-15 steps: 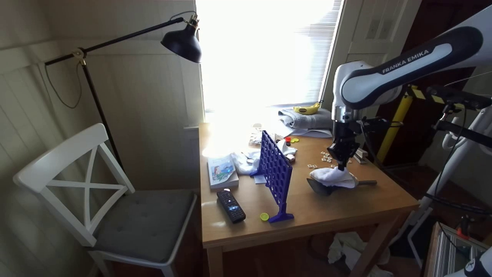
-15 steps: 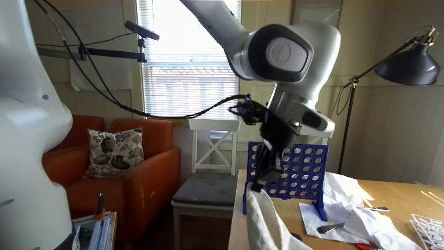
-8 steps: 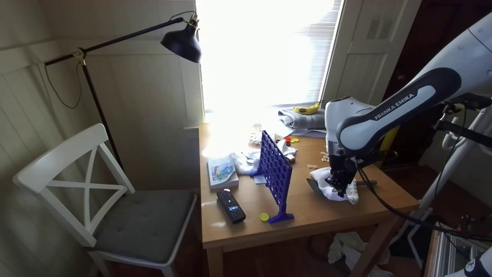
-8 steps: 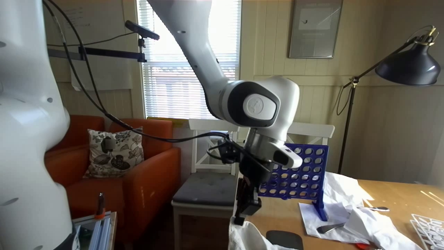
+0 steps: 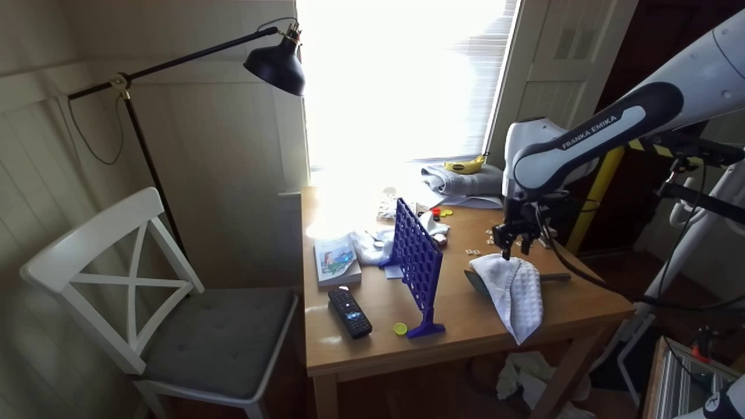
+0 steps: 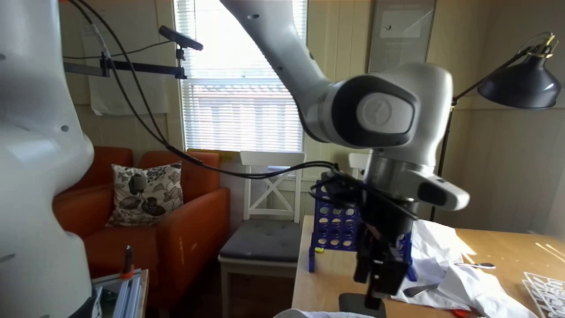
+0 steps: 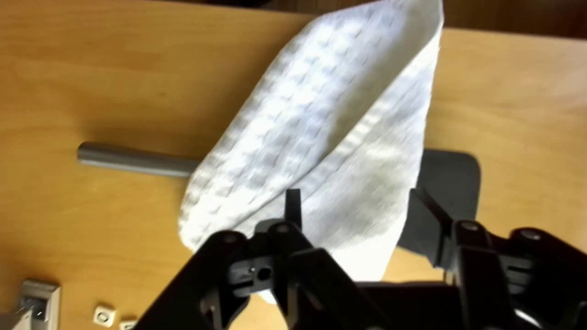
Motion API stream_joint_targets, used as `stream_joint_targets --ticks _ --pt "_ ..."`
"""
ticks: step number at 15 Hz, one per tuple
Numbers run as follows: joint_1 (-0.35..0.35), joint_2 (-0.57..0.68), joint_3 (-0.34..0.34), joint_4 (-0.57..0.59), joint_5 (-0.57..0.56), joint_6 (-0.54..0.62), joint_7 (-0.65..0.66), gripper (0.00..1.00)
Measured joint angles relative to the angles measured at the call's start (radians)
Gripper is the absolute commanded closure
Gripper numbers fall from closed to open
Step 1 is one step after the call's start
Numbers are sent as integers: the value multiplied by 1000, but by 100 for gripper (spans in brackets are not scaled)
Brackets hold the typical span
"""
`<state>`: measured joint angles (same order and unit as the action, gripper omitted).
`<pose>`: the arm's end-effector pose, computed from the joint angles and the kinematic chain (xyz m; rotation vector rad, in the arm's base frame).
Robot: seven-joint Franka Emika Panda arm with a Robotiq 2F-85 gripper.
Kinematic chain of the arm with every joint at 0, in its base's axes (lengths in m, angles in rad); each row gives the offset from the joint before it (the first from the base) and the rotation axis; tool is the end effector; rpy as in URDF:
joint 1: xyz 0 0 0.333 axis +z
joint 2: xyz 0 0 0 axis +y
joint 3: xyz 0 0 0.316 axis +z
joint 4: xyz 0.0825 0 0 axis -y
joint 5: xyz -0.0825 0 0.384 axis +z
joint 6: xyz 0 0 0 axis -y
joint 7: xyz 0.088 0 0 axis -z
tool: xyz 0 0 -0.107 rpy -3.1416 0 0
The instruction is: Move the white towel to the space in between the spatula and blue object
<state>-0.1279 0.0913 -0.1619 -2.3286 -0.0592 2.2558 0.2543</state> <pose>0.4748 -0.1436 0.2871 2.9798 -0.7663 -0.2531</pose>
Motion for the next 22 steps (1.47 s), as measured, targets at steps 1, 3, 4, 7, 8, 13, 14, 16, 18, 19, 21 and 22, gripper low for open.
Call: stream_joint_targets --ticks 1,3,4,7,8,13,14,16,18,19,21,22 --pt "-29 12 -23 39 22 -18 -59 2" --pt "-108 56 -23 127 88 -99 -222 0" --pt "-148 89 -14 171 108 -132 -300 0" --pt "-287 210 44 286 151 -163 -529 0" --pt "-335 257 65 324 159 -163 -607 0" --pt "-457 484 70 532 203 -227 -920 0" --pt "-457 490 65 532 203 -225 -920 0" --pt "-447 482 65 528 203 -225 -917 0" --pt "-438 476 64 528 203 -225 -915 0" --pt "-437 476 64 528 203 -225 -919 0" --pt "-440 479 66 528 225 -225 -947 0" --pt "-443 483 66 531 243 -228 -960 0"
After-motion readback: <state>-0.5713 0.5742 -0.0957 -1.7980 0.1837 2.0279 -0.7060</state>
